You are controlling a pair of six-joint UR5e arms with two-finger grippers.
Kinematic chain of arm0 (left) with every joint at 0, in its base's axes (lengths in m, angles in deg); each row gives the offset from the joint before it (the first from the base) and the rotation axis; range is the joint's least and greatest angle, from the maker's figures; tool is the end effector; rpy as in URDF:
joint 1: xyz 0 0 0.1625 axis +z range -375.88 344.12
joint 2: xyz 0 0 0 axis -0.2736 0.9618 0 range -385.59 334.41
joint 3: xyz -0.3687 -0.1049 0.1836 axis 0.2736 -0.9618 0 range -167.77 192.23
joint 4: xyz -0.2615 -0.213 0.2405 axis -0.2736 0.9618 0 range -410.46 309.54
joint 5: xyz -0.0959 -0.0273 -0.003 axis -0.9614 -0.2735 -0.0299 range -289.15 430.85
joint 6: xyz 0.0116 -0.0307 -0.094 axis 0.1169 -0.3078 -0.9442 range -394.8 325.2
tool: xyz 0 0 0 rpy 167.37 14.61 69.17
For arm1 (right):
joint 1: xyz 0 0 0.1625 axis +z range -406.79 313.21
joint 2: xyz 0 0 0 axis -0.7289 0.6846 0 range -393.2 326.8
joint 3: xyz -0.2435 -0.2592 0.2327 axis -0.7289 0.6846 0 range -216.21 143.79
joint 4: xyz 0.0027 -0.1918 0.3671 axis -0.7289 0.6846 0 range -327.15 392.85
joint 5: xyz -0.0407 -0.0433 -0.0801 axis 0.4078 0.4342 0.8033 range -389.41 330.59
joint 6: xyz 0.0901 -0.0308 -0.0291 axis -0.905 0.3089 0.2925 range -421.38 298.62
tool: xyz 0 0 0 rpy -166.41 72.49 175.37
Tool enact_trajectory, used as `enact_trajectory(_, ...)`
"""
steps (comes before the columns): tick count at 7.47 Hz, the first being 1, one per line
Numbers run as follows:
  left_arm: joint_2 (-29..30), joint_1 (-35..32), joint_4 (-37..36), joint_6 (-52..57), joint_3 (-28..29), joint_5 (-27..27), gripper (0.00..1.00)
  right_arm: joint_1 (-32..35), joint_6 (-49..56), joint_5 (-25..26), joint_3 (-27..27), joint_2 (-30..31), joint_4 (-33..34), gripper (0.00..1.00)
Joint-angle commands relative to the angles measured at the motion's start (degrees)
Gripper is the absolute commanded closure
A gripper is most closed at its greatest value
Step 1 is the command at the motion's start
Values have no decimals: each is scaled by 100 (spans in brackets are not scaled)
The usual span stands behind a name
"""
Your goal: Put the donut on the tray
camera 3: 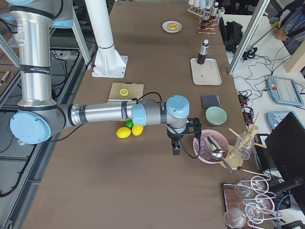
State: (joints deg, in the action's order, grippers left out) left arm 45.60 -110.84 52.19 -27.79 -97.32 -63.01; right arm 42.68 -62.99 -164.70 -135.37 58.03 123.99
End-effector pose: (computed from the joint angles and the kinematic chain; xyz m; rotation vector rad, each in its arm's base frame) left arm -0.0961 -0.3619 0.6065 0.3007 0.7348 0.1232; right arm 0.0580 -0.4872 0.5910 0.0977 -0.7915 -0.0288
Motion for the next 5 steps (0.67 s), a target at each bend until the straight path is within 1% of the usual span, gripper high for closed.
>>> enact_trajectory(1, 9, 21, -8, -15, 22, 18, 2, -9, -6, 3, -6, 0, 0, 0)
enact_trajectory(2, 0, 22, -17, -76, 31, 18, 4, -9, -15, -6, -6, 0, 0, 0)
enact_trajectory(3, 26, 22, -35, -85, 161, 9, 13, -9, -6, 3, -6, -9, 0, 0)
enact_trajectory(5, 26, 4, -26, -33, 145, 9, 13, -9, 3, -15, -6, -9, -9, 0)
